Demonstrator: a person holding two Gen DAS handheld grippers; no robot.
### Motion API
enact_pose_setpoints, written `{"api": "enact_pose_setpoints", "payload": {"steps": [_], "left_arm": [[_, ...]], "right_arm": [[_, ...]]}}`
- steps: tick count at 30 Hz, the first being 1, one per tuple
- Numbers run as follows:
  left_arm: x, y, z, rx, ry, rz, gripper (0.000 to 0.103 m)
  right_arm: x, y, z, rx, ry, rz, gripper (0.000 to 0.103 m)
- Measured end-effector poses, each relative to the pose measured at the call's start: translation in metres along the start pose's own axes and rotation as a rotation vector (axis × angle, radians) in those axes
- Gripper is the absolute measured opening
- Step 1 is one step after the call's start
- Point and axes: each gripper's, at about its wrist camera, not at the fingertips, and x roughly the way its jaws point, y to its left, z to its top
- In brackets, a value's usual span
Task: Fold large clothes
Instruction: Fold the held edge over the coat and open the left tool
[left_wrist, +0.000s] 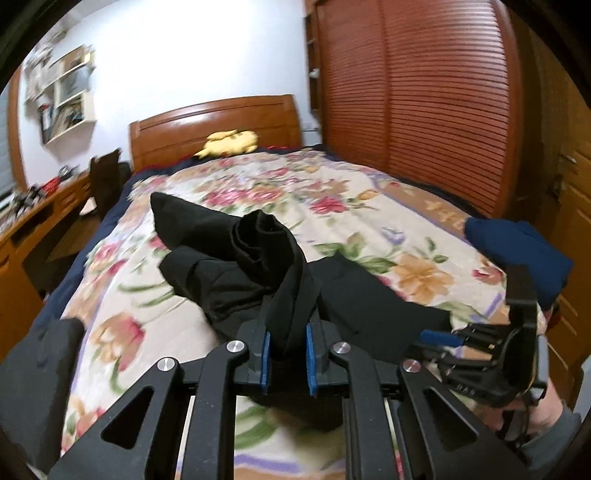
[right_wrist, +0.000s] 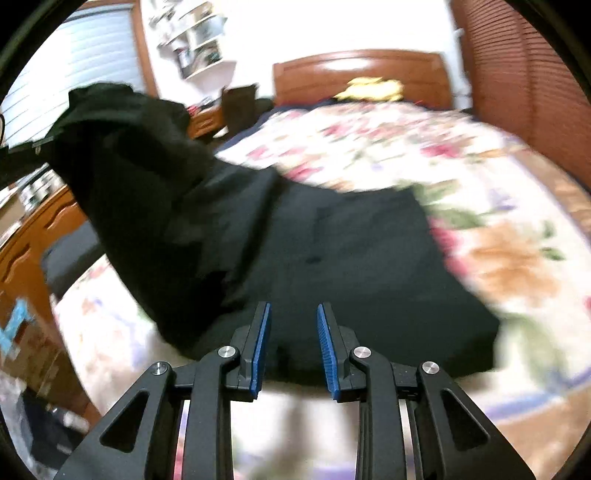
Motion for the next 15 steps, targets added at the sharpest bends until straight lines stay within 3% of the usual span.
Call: {"api": "enact_pose_setpoints", "payload": {"steps": [7,15], "left_arm": [[0.040,-0.070,0.011,0.088,0.041,-0.086,0.014],[0.080,-0.125,-0.012,0.136,0.133,-0.152,0.014]], "right_arm": [[-0.031,-0.050,-0.007,0.065,-0.036,-0.078,0.027],[-0.063,-0.044,-0.009,0.086,-0.076,-0.129,0.027]]}}
